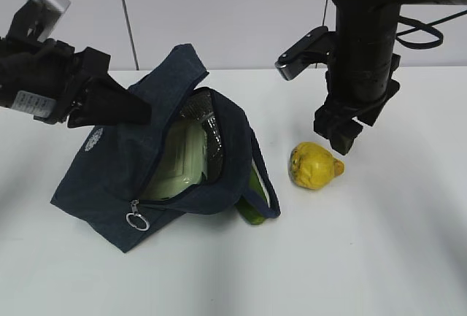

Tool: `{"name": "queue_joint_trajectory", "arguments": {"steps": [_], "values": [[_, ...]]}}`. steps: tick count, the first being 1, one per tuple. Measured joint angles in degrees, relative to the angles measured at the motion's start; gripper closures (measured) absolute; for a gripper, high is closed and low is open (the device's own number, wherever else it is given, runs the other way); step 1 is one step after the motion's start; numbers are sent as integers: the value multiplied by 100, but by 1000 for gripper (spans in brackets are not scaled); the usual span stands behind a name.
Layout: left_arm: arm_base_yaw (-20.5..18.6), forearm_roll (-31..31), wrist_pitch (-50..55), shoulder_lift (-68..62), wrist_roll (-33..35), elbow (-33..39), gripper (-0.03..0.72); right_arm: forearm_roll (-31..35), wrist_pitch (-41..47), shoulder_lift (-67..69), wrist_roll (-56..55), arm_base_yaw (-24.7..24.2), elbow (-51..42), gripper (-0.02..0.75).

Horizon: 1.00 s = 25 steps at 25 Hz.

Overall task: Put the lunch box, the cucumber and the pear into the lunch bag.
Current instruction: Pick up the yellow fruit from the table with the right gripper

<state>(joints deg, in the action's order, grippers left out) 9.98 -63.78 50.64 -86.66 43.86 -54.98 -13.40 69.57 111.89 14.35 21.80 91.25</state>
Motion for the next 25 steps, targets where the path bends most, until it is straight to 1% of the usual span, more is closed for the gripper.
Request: {"name": "queue_joint_trajectory", "arguments": {"steps": [5,19,25], "values": [[0,5,18,0,0,0,687,-15,0,5,-98,-88,0,196],[0,5,36,0,0,0,687,41,-190,657,-222,-88,0,196],[0,11,47,0,0,0,687,311,-294,885,-222,-88,0,196]]}}
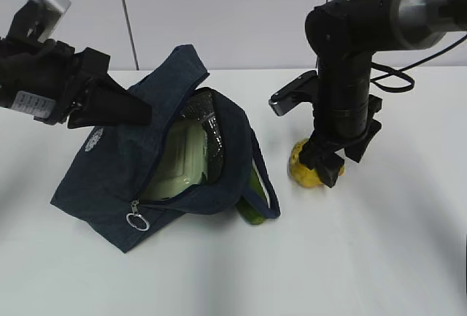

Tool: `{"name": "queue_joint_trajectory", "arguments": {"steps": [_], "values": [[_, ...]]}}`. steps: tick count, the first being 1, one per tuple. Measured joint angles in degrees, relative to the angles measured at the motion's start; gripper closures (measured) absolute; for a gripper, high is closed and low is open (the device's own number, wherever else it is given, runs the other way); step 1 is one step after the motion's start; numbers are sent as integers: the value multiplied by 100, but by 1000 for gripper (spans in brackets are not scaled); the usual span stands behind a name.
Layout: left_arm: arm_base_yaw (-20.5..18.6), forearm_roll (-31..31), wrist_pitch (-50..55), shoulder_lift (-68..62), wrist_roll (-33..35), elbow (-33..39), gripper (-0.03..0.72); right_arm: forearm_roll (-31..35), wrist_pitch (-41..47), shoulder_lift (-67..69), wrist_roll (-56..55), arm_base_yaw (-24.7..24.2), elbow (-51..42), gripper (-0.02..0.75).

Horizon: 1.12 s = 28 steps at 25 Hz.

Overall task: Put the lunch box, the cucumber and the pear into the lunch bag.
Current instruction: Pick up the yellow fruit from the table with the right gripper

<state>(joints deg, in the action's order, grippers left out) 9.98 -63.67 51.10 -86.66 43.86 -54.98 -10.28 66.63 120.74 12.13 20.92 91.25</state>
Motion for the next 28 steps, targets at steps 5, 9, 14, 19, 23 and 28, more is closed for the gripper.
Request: {"name": "queue_joint_trajectory", "arguments": {"steps": [5,9,14,19,23,28], "values": [[0,0,0,0,0,0,687,35,-204,46,0,0,0,196],[0,0,0,0,0,0,687,268,-375,57,-12,0,0,196],[0,5,0,0,0,0,687,505,-680,57,-12,0,0,196],[0,5,0,0,0,0,687,315,-760,57,-99,0,0,195],[0,5,0,0,0,0,687,146,-749,57,-152,0,0,195],[0,5,0,0,0,0,687,-114,-691,57,-251,0,0,193]]}}
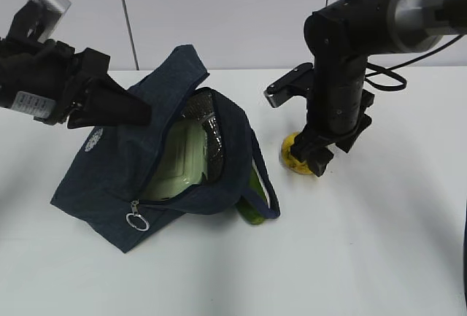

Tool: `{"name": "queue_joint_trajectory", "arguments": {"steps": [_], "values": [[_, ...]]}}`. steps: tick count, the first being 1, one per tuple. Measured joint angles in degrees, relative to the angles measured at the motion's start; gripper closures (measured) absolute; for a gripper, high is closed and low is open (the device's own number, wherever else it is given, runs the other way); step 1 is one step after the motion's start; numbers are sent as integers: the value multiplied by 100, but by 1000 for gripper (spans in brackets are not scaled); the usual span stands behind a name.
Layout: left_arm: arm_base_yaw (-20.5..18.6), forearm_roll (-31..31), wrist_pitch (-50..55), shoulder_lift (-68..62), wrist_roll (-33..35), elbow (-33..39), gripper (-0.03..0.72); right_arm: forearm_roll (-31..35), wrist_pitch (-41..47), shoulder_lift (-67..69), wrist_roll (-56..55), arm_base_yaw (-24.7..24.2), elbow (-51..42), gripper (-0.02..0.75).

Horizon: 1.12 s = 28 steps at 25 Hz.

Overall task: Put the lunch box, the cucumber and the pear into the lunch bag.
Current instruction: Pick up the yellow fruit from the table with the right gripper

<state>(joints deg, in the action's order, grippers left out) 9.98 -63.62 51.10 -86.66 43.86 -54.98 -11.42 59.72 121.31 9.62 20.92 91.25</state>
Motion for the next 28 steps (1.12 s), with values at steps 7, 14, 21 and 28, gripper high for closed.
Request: {"name": "queue_joint_trajectory", "arguments": {"steps": [7,14,21,28], "values": [[0,0,0,0,0,0,687,860,43,0,-9,-2,13,192],[0,0,0,0,0,0,687,1281,58,-34,-412,-2,49,192],[0,0,0,0,0,0,687,1404,114,-302,-494,-2,414,190],[0,0,0,0,0,0,687,1320,-30,-423,-576,-2,783,190]]}}
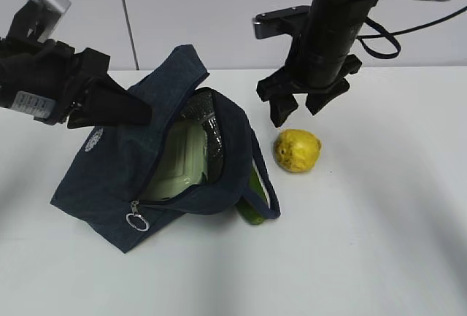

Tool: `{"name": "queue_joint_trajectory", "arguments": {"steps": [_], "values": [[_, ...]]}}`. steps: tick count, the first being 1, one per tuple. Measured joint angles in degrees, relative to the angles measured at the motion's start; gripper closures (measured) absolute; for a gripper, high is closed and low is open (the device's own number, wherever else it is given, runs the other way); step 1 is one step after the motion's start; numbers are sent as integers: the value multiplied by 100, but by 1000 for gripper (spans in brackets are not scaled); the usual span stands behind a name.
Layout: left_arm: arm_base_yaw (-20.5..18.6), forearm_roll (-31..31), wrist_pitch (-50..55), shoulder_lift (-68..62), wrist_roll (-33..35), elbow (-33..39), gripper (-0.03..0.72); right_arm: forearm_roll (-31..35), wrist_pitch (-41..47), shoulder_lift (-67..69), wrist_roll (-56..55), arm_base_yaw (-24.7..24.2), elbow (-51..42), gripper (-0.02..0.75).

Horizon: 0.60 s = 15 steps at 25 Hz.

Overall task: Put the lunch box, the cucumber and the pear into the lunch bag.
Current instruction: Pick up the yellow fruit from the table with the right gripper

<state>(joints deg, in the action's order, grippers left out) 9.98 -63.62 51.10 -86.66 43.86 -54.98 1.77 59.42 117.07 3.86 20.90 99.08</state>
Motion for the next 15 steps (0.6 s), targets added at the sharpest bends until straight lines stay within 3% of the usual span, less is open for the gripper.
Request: {"name": "queue_joint_trajectory", "arguments": {"steps": [7,15], "values": [[0,0,0,0,0,0,687,-61,-815,101,-327,0,17,190],[0,0,0,0,0,0,687,-1075,-1003,612,-1326,0,17,190]]}}
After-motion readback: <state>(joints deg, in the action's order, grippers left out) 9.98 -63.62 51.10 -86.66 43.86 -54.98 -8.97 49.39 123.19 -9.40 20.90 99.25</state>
